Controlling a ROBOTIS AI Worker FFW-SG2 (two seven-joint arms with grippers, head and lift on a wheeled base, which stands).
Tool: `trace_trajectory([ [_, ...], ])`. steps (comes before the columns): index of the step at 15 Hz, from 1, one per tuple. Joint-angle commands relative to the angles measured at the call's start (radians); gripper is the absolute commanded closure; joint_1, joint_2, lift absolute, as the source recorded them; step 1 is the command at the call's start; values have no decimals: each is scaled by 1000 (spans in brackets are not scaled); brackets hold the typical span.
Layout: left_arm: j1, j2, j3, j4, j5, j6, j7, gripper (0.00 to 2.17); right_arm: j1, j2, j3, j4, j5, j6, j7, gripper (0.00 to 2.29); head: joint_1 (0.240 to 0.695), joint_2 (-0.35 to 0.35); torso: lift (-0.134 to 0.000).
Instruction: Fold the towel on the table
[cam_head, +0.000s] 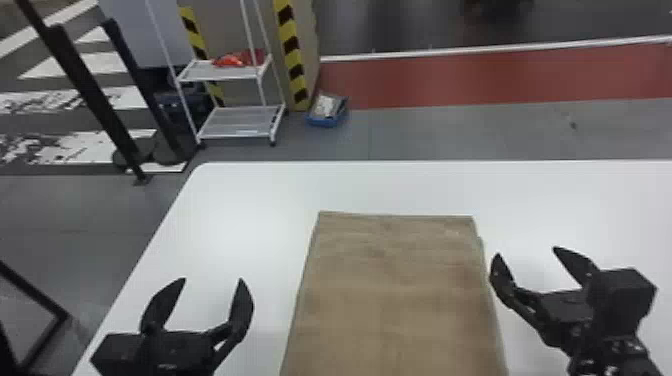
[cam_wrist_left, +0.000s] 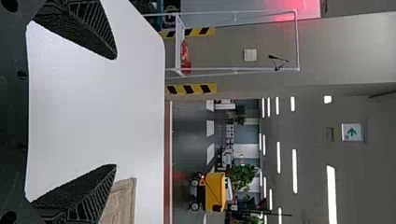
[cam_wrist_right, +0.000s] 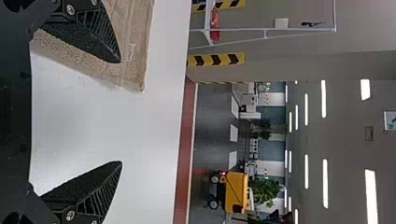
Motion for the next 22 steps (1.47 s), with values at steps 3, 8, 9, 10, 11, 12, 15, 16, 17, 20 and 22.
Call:
trace_trajectory([
  [3, -95, -3, -36, 55, -35, 96, -24, 39, -43, 23, -26, 38, -15, 72, 33, 110, 695, 166, -115],
  [8, -118, -3, -41, 64, -37, 99, -31, 39, -103, 44, -23, 92, -16, 69, 88, 124, 695, 140, -115],
  [9, -128, -3, -51, 71, -35, 99, -31, 39, -106, 44, -23, 92, -15, 69, 88, 124, 695, 144, -115],
  [10, -135, -3, -56, 79, -35, 99, -31, 39, -115, 43, -23, 99, -15, 69, 90, 124, 695, 146, -115],
  [11, -141, -3, -60, 84, -35, 99, -31, 39, -131, 44, -25, 118, -16, 69, 107, 124, 695, 143, -115],
  [12, -144, -3, -64, 85, -35, 99, -31, 39, -149, 43, -25, 141, -21, 63, 122, 124, 695, 140, -115],
  [15, -158, -3, -76, 96, -35, 99, -29, 39, -186, 44, -25, 190, -48, 54, 190, 127, 695, 137, -115],
  [16, -161, -3, -77, 96, -35, 99, -28, 39, -192, 46, -25, 202, -47, 57, 200, 130, 695, 139, -115],
  [17, -163, -3, -79, 98, -34, 99, -24, 39, -200, 47, -25, 213, -47, 57, 213, 144, 695, 139, -115],
  [20, -175, -3, -90, 108, -28, 93, -17, 39, -209, 50, -25, 234, -47, 69, 251, 221, 695, 142, -115],
  [22, -178, -3, -91, 111, -26, 93, -14, 39, -209, 52, -25, 236, -44, 72, 266, 259, 695, 145, -115],
])
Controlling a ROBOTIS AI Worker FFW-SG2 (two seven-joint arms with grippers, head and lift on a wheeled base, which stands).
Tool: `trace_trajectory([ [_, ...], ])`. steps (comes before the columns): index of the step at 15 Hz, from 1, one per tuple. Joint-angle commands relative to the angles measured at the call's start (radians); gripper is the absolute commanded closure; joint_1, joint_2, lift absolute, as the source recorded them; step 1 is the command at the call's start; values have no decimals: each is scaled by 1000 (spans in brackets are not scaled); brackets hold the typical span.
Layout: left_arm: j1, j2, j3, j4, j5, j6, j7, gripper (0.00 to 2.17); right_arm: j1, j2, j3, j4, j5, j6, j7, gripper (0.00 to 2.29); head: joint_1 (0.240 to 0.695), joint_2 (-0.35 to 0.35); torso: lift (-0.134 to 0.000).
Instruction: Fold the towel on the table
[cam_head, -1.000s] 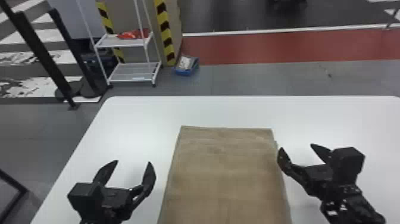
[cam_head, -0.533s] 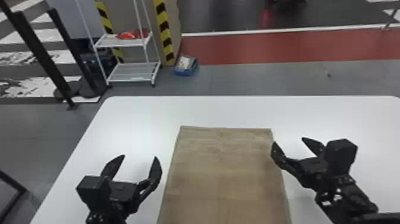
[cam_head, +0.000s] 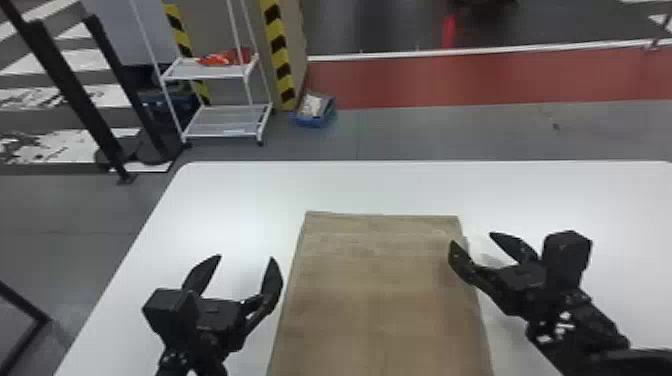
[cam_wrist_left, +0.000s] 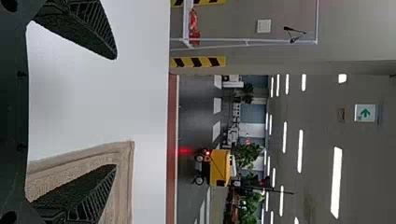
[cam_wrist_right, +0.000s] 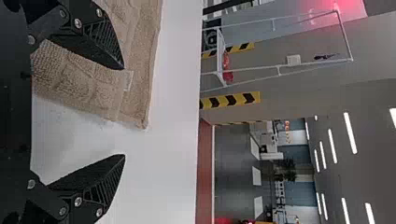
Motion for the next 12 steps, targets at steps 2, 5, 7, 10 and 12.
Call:
trace_trajectory([
  [2, -3, -3, -2, 4, 3, -1, 1, 39, 0, 5, 0, 6, 5, 7, 10, 313, 695, 146, -115],
  [5, -8, -3, -3, 8, 2, -1, -1, 39, 0, 9, 2, 8, 11, 7, 10, 505, 695, 149, -115],
  [7, -13, -3, -14, 16, 3, -1, -1, 39, -2, 12, 2, 14, 11, 10, 10, 508, 695, 150, -115],
  [10, -17, -3, -14, 24, 6, -1, -1, 39, -5, 15, 2, 20, 13, 25, 8, 647, 695, 145, -115],
  [12, -22, -3, -15, 28, 6, -1, -1, 39, -7, 18, 2, 26, 13, 25, 8, 650, 695, 144, -115],
])
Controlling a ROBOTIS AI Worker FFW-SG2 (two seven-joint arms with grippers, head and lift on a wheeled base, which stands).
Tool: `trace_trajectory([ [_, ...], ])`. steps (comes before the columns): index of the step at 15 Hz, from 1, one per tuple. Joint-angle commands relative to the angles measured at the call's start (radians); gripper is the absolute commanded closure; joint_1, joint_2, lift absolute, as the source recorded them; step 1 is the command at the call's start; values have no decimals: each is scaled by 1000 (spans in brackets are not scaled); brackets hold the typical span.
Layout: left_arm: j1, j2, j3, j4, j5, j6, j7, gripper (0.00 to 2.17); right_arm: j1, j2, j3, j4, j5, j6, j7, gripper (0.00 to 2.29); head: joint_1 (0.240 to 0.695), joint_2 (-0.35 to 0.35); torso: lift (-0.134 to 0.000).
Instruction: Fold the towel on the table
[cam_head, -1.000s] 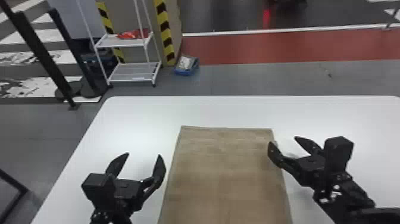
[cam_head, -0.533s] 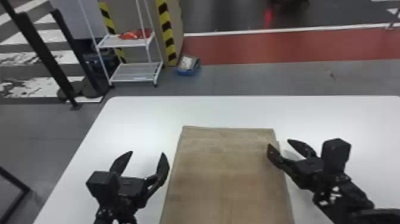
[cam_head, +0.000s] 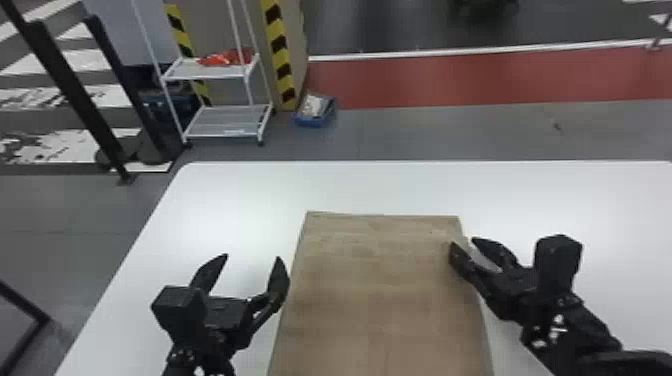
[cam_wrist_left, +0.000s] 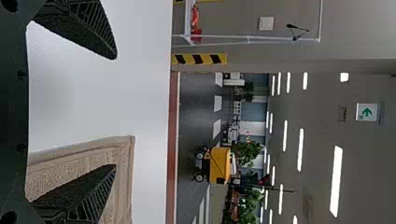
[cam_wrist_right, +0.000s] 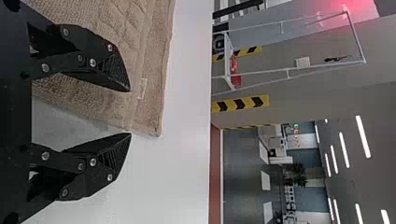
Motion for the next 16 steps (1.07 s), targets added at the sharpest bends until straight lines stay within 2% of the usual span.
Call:
trace_trajectory([
  [1, -3, -3, 0, 5, 1, 0, 0, 39, -6, 2, -1, 7, 1, 5, 0, 650, 695, 144, -115],
  [4, -4, -3, 0, 6, 4, 0, 0, 39, -18, 3, 0, 19, 4, 11, 0, 650, 695, 144, -115],
  [7, -6, -3, 0, 9, 5, 0, -1, 39, -20, 6, 2, 19, 3, 11, 0, 822, 695, 144, -115],
  [14, -10, -3, 0, 16, 5, 0, -1, 39, -17, 10, 3, 16, 1, 8, 0, 836, 695, 147, -115],
  [15, -9, -3, 0, 16, 5, 0, -1, 39, -18, 10, 3, 18, 1, 11, -1, 1123, 695, 148, -115],
  [16, -9, -3, 0, 16, 5, 0, -1, 39, -18, 10, 3, 18, 3, 11, -3, 1173, 695, 148, -115],
])
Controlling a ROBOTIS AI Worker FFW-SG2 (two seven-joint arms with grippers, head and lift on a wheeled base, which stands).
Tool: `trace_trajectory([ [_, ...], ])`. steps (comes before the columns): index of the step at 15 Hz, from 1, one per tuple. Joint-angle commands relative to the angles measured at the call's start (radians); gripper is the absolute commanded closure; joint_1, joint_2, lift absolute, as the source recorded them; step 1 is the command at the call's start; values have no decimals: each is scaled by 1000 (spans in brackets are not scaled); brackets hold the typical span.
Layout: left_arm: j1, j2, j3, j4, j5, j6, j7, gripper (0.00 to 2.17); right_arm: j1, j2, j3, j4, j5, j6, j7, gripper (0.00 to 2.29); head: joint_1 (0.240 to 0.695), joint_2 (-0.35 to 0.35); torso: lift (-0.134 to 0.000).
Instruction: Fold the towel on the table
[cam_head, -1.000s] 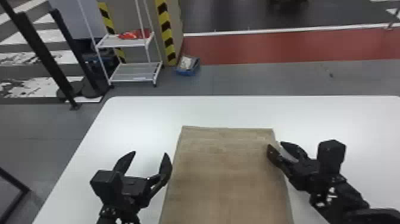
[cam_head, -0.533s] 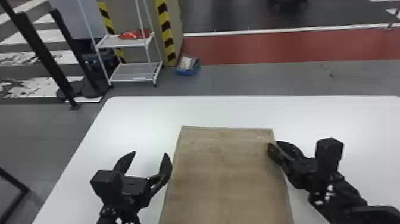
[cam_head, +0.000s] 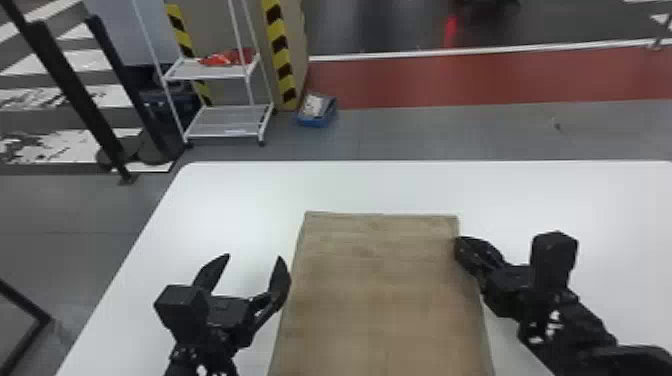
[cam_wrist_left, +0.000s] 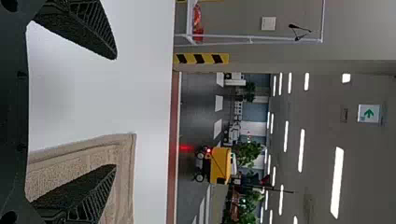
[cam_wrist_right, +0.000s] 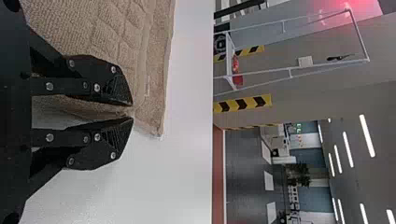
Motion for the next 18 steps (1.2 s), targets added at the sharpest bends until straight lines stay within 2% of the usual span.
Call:
trace_trajectory([
  [1, 1, -3, 0, 0, 0, 0, 0, 39, 0, 0, -1, 0, 0, 2, -4, 1173, 695, 148, -115],
  [3, 1, -3, 0, -3, 2, 0, -2, 39, 13, -2, -6, -15, -5, -7, -4, 1173, 695, 147, -115],
  [5, 1, -3, -2, -5, 2, 0, -2, 39, 46, -2, -12, -83, -12, -7, -4, 1173, 695, 145, -115],
  [10, 3, -3, -5, -9, 0, 0, -3, 39, 151, -5, 2, -325, -8, 30, -3, 1173, 695, 149, -115],
  [12, 0, -3, -5, -11, 2, 0, -3, 39, 190, -14, 77, -425, -1, 30, 5, 1173, 695, 159, -115],
  [14, -3, -3, 21, -9, 8, 3, -2, 39, 219, -32, 173, -497, 34, 30, 37, 1173, 695, 190, -115],
  [16, -5, -3, 80, -14, 35, 6, 0, 39, 222, -63, 290, -525, 87, 33, 40, 1173, 695, 279, -115],
  [18, -19, -3, 156, -15, 71, 6, 2, 39, 207, -71, 391, -525, 166, 91, 40, 1173, 695, 350, -115],
])
